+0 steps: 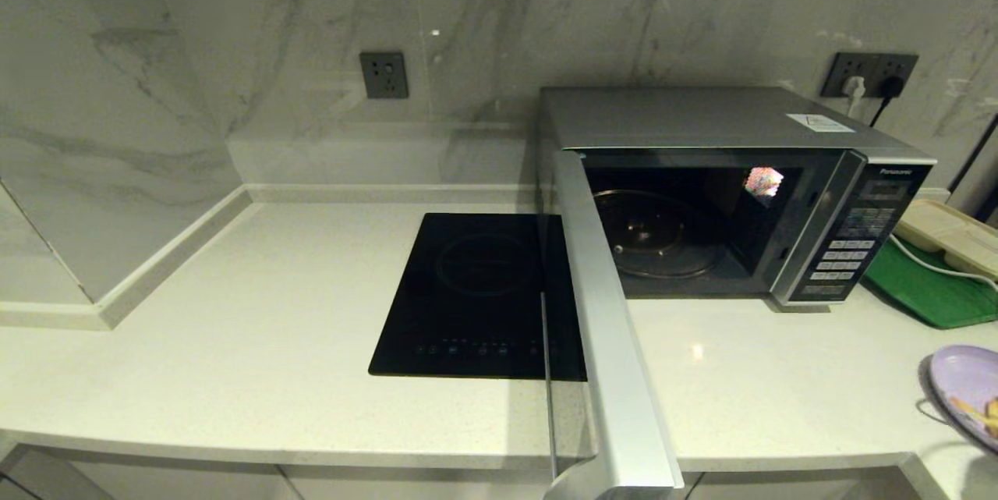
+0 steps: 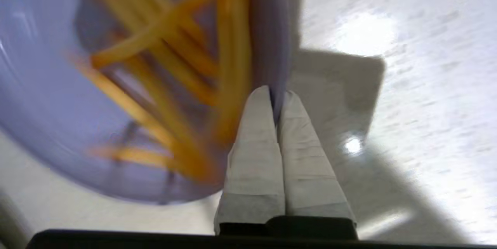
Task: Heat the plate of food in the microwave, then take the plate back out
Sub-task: Put the plate in the microwave oven
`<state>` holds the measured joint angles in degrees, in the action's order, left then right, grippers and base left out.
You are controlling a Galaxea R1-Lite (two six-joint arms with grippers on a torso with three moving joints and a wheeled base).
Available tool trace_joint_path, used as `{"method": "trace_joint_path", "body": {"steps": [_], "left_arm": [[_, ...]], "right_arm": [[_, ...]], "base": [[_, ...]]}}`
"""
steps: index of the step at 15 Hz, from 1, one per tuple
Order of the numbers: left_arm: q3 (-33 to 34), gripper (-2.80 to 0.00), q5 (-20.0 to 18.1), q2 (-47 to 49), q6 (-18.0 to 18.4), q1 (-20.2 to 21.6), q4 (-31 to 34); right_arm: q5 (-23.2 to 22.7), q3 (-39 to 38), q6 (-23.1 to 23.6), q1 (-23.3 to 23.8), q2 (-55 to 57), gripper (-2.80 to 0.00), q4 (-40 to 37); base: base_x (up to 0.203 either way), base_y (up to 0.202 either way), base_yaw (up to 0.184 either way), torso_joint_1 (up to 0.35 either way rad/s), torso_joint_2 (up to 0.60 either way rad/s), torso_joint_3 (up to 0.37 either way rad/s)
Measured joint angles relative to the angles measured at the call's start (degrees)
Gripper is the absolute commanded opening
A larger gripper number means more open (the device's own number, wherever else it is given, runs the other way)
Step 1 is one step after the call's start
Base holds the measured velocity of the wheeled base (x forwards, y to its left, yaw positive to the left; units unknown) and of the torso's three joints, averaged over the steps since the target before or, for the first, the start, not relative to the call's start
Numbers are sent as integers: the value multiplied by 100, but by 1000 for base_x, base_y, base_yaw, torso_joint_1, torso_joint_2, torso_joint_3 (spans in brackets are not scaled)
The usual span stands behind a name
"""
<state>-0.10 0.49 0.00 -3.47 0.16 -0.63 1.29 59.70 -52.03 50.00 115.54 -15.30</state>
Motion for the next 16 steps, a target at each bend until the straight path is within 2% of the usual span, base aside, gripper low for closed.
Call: {"method": "trace_joint_path", "body": {"steps": [10, 13, 16], "left_arm": [[0, -280, 2, 0, 0, 0, -5], [0, -280, 2, 0, 3, 0, -5], [0, -280, 0, 0, 1, 0, -2]], "right_arm": [[-45, -118, 10, 7, 36, -280, -8], [-261, -168, 398, 1, -29, -280, -42], [-408, -202, 564, -4, -194, -280, -82]], "base": [[0, 0, 0, 0, 0, 0], [0, 0, 0, 0, 0, 0], [0, 0, 0, 0, 0, 0]]}}
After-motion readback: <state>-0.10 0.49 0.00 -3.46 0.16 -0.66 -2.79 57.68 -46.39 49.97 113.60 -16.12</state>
